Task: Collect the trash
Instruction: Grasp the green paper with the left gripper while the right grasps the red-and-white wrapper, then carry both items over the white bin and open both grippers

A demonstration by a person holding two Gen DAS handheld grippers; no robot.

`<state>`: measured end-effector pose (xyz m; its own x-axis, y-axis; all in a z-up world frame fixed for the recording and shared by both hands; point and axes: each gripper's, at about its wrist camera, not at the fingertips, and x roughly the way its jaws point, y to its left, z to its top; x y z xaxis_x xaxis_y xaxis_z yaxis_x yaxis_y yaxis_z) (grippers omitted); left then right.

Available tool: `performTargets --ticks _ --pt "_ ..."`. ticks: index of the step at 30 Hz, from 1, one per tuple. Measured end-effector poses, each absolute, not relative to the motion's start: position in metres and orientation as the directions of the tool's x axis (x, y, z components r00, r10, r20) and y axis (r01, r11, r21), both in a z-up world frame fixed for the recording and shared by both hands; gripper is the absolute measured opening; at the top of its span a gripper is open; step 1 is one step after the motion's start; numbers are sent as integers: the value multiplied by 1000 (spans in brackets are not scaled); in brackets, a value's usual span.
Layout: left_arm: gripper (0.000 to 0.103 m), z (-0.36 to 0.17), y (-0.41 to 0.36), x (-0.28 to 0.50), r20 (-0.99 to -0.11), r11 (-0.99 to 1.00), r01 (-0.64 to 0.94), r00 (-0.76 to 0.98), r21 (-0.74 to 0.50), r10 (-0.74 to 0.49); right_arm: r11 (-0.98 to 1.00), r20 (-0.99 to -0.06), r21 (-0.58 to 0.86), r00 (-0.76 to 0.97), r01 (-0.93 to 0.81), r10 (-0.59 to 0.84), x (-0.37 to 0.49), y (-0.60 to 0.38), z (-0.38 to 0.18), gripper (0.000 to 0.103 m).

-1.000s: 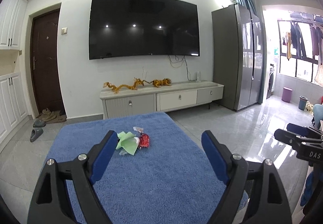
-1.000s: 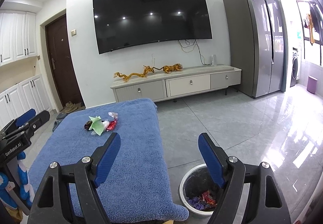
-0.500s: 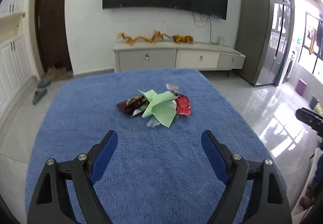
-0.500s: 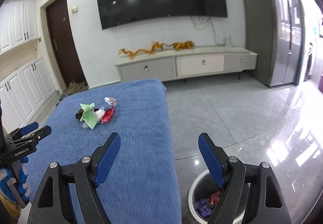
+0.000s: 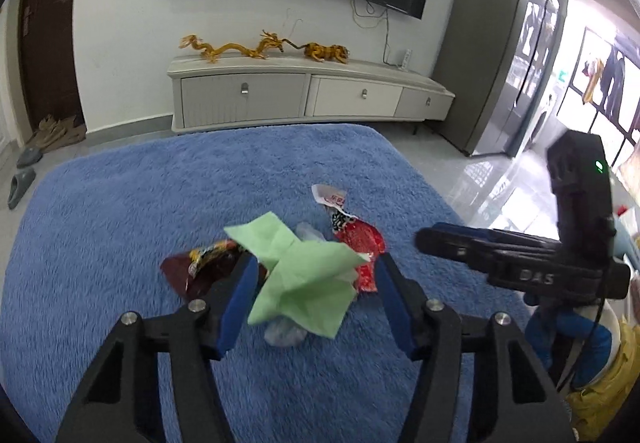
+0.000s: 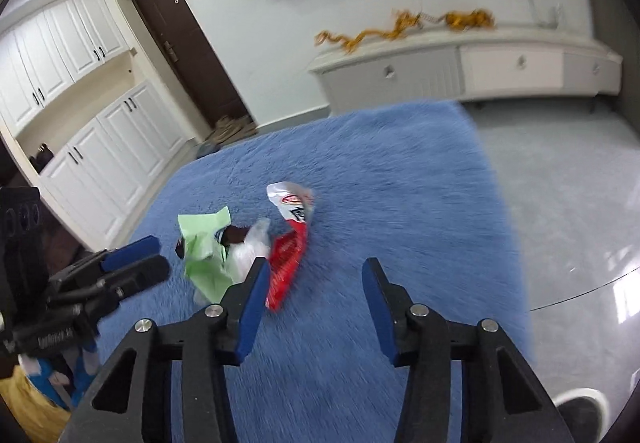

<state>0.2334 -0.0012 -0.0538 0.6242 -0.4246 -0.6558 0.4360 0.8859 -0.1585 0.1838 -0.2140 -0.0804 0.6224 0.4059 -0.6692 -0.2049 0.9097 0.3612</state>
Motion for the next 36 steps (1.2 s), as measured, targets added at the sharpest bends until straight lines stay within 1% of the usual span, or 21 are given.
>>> performTargets --ticks 3,5,6,7,8,10,12,20,25,30,36 --pt "58 -60 -11 242 -666 871 474 609 -129 -430 903 -689 382 591 -197 420 204 -204 -94 38" --pt "58 -67 -15 248 -680 873 477 607 -101 -411 902 -705 384 568 -198 424 215 -196 -103 35" --pt "49 -73 -15 251 -691 875 474 600 -97 -402 903 -713 384 559 -194 423 220 -194 -106 32" --pt "39 -78 -15 255 -702 876 472 590 -102 -400 903 -721 386 548 -191 424 223 -192 -110 25" --pt "36 -81 -13 255 -706 876 467 581 -119 -406 904 -725 384 545 -188 421 225 -192 -111 16" --pt "32 -80 -7 252 -691 878 456 589 -143 -418 907 -726 378 548 -187 416 223 -193 -108 8" --pt "25 -75 -3 243 -678 878 453 599 -152 -426 910 -720 368 562 -190 408 216 -196 -103 7" --pt "24 -41 11 191 -630 881 442 639 -169 -442 910 -673 365 620 -196 404 159 -209 -72 5" --pt "24 -17 11 149 -604 864 474 643 -170 -471 900 -625 379 659 -214 419 110 -218 -43 5" --pt "24 -4 -25 117 -597 807 565 592 -173 -542 903 -575 387 717 -185 394 58 -237 -19 5" --pt "24 -3 -110 86 -608 710 687 500 -155 -617 911 -546 410 788 -45 285 -12 -306 -17 5"
